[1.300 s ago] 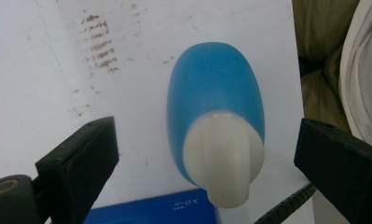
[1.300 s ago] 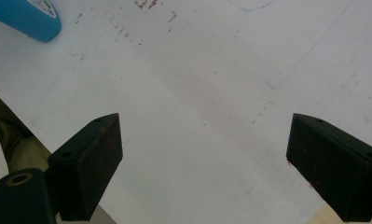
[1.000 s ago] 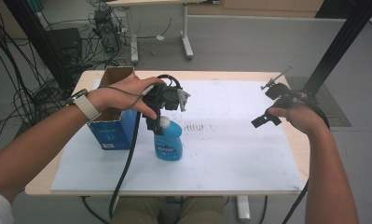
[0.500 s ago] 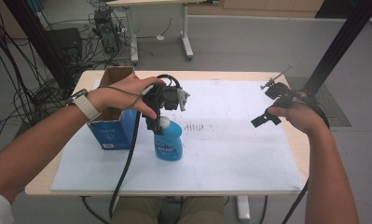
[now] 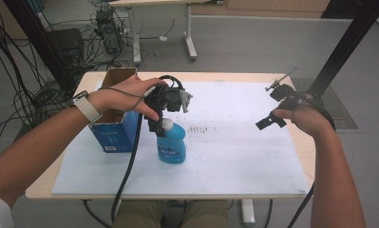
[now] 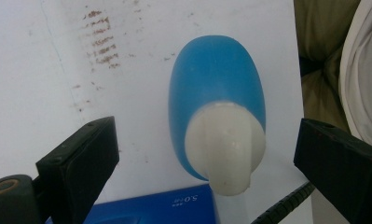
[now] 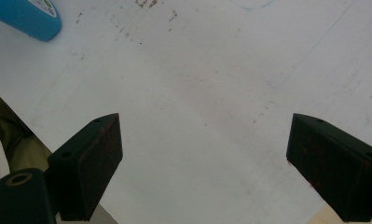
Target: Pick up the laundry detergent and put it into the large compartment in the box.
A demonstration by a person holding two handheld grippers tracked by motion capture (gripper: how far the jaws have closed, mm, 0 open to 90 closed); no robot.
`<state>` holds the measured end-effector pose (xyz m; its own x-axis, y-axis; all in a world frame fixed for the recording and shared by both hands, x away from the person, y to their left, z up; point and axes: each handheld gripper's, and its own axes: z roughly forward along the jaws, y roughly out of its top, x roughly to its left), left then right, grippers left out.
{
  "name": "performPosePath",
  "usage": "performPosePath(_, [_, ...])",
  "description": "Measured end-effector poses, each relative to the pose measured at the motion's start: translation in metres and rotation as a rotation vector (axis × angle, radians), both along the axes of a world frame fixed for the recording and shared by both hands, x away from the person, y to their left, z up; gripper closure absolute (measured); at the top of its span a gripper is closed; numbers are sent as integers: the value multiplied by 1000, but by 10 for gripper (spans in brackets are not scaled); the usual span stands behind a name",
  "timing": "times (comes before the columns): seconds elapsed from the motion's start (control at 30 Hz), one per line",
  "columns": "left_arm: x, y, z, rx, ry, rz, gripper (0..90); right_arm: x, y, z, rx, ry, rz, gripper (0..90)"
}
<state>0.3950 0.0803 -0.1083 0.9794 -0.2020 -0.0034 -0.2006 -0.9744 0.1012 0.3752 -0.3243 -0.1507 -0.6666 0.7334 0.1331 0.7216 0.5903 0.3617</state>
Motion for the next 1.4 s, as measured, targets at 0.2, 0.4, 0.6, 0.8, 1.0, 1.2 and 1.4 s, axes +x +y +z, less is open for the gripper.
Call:
performPosePath(0.2, [0, 0, 0, 0, -2, -2, 70, 0, 0, 1, 1, -4, 2, 105])
performPosePath(0.4, [0, 0, 0, 0, -1, -3, 70, -1, 0, 1, 0, -3, -2, 105])
performPosePath(0.6, [0, 0, 0, -1, -2, -3, 70, -1, -1, 1, 0, -4, -4, 105])
performPosePath(0.8, [0, 0, -1, 0, -1, -3, 70, -1, 0, 1, -2, -5, -2, 105])
performPosePath(1.0, [0, 0, -1, 1, 1, -3, 70, -1, 0, 1, -3, -5, -4, 105])
performPosePath(1.2, [1, 0, -2, -1, 2, 0, 70, -1, 0, 1, -4, -4, -6, 105])
performPosePath(1.4, [1, 1, -2, -1, 1, 3, 70, -1, -1, 1, -2, -7, -7, 105])
